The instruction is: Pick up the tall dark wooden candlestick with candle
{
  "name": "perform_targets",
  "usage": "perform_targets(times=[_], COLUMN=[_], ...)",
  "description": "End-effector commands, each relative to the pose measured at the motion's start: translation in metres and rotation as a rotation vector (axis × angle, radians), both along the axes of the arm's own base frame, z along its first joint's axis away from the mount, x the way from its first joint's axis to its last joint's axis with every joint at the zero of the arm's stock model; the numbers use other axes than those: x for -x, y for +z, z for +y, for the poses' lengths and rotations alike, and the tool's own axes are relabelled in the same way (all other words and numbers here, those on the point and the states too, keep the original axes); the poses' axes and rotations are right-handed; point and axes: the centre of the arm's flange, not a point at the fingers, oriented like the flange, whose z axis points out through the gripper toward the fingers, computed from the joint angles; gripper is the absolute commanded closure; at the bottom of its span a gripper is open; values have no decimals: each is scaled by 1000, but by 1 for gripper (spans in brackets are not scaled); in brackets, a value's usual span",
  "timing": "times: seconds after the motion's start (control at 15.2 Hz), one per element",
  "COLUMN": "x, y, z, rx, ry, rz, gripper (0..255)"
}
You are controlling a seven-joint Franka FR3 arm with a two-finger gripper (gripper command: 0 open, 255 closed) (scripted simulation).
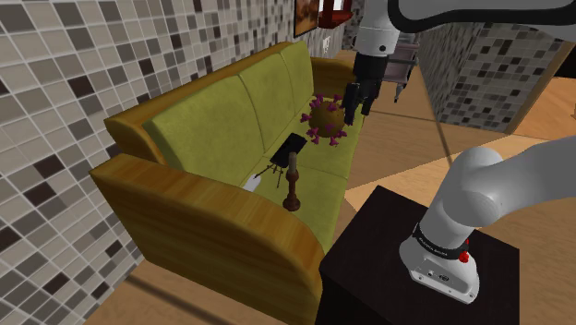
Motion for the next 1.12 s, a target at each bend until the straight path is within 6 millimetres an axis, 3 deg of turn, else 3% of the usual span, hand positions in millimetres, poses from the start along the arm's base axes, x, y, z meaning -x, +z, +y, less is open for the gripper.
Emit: perform_targets(times=[0.0,1.06], x=[0,-176], y=[0,-142], z=[0,-5], rx=[0,48], ry=[0,-6], rz=[0,123], gripper=[0,0])
